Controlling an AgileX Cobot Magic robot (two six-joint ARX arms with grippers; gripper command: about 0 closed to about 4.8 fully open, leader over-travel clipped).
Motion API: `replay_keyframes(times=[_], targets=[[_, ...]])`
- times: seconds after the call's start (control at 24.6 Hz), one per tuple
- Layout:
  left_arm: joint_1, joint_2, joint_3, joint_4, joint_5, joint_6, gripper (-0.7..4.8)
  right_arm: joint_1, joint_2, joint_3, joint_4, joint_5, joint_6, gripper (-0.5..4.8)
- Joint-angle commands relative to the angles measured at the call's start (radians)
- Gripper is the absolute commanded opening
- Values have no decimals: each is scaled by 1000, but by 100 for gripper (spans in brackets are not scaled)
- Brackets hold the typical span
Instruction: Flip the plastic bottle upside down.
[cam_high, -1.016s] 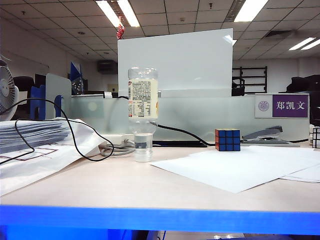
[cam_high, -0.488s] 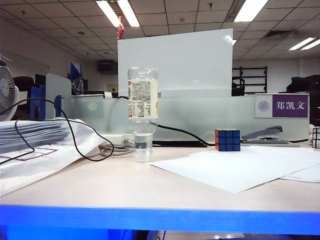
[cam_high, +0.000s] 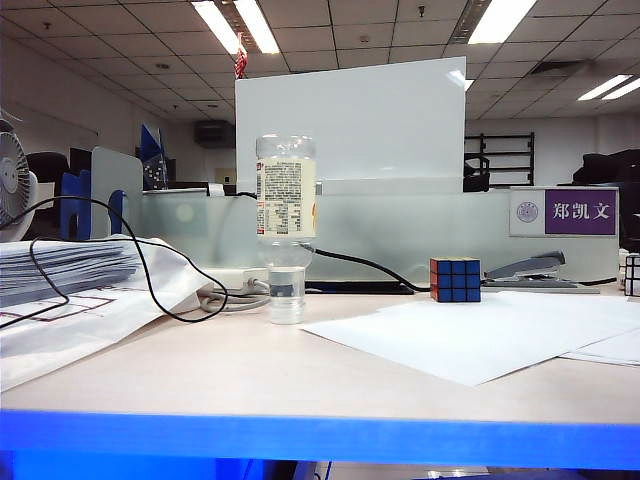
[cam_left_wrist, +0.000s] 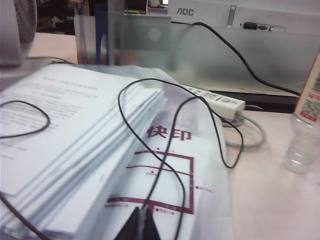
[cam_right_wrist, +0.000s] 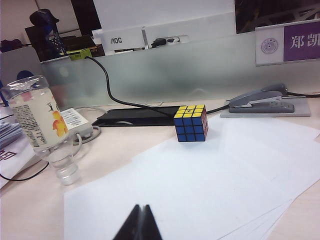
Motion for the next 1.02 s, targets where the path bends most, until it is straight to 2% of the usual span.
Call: replay_keyframes(times=[0.04, 1.02], targets=[[21, -2, 1, 26, -4, 21, -5, 1, 1, 2, 14, 0, 0, -9], [26, -2, 1, 27, 6, 12, -5, 1, 1, 2, 14, 0, 0, -9]])
